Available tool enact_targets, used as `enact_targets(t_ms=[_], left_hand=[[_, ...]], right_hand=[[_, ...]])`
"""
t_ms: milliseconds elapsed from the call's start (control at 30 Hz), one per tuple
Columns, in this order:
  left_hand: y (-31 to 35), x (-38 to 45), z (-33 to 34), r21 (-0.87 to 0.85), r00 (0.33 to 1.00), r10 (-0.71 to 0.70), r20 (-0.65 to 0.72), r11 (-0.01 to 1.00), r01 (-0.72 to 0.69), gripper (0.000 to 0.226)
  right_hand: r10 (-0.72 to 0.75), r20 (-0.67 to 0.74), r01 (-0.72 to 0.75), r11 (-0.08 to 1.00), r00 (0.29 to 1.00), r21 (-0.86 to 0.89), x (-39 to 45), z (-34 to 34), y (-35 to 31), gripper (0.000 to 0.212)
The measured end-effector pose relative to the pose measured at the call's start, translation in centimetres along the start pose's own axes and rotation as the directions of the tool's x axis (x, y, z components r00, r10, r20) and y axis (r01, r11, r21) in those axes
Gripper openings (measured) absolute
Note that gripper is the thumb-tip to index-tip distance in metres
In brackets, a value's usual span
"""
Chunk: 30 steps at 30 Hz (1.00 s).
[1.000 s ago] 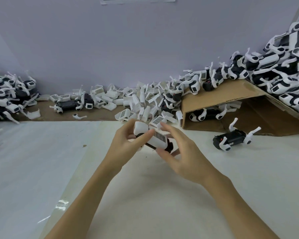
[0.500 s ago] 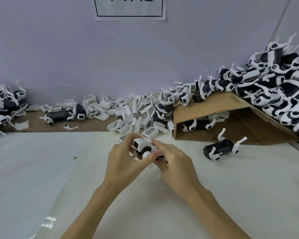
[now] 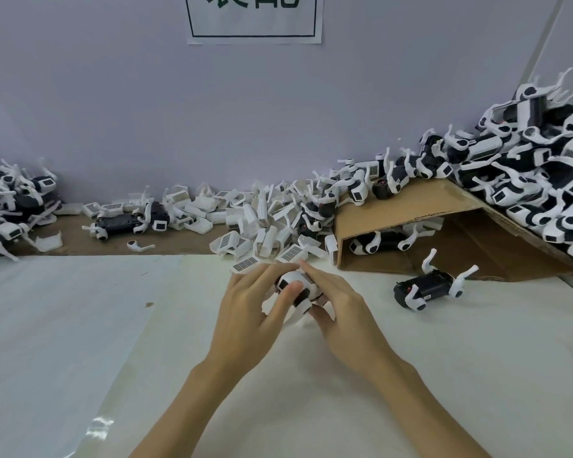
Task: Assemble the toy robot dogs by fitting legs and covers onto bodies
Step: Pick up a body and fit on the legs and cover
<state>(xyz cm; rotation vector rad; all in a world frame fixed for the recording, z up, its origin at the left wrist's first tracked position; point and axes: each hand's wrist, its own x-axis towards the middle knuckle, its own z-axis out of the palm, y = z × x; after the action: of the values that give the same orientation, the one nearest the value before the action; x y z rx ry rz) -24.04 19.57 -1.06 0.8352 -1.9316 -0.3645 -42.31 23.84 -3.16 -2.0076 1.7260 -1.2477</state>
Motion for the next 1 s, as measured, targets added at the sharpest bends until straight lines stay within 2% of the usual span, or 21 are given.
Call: enact_targets(t_ms=[133,233,300,367,433,467,533,633,700,800,900,967,1000], left_hand=[[-0.3,0.5,-0.4,-0.271,0.982,-0.177,0.071,0.943,0.190,0.045],[-0.4,0.8,-0.9,-0.377,0.962,-0.234,0.138,0.886,0.270,0.047],[-0.5,1.0,-1.3,-0.367,0.955,-0.228,0.189,0.886,0.284,0.043],[-0.9,1.0,-1.4,-0.271,0.958,-0.179,0.226,0.933,0.238,0.037],[-1.0,1.0,-1.2,-0.236,0.954,-0.185,0.235,0.941,0.240,0.041],[-1.1,1.0,-1.2,-0.273,0.951,-0.213,0.223,0.923,0.270,0.041],[-1.3,1.3,-1.6,-0.401,0.937,-0.278,0.211,0.850,0.342,0.040],[-2.1,1.6,-2.1,-0.536,0.909,-0.328,0.258,0.734,0.418,0.045],[-2.8,1.6,-2.1,-0.544,0.889,-0.346,0.301,0.703,0.458,0.051],[-3.6,1.6,-1.9,-0.512,0.857,-0.358,0.370,0.691,0.510,0.058],[-3.8,1.6,-1.5,-0.510,0.855,-0.346,0.387,0.692,0.511,0.062],[-3.9,1.8,-1.1,-0.559,0.856,-0.403,0.325,0.648,0.518,0.072],[-4.0,1.9,-1.1,-0.581,0.846,-0.442,0.299,0.619,0.529,0.077]], right_hand=[[-0.008,0.058,0.008,1.000,0.998,-0.003,0.0,0.3,-0.1,0.065],[-0.010,0.062,0.012,1.000,0.998,-0.025,-0.1,0.6,-0.3,0.065],[-0.002,0.051,0.004,0.999,0.999,-0.044,-0.2,0.6,-0.4,0.066],[0.001,0.025,0.001,0.997,1.000,-0.078,-0.2,0.5,-0.5,0.066],[0.002,0.018,-0.001,0.996,1.000,-0.086,-0.2,0.5,-0.6,0.066],[0.029,0.030,-0.028,0.999,0.999,-0.031,-0.2,0.5,-0.6,0.065],[0.136,0.102,-0.154,0.968,0.986,0.197,0.0,0.0,-1.1,0.064],[0.178,0.257,-0.283,0.838,0.950,0.466,0.5,-0.5,-1.5,0.065],[0.165,0.296,-0.305,0.796,0.941,0.523,0.6,-0.8,-1.8,0.056],[0.211,0.282,-0.331,0.802,0.936,0.498,0.5,-1.2,-2.1,0.044],[0.274,0.256,-0.369,0.791,0.927,0.488,0.8,-2.4,-2.3,0.050],[0.350,0.249,-0.427,0.669,0.903,0.608,2.2,-4.5,-2.6,0.058],[0.387,0.233,-0.427,0.556,0.892,0.713,3.4,-6.2,-2.6,0.059]])
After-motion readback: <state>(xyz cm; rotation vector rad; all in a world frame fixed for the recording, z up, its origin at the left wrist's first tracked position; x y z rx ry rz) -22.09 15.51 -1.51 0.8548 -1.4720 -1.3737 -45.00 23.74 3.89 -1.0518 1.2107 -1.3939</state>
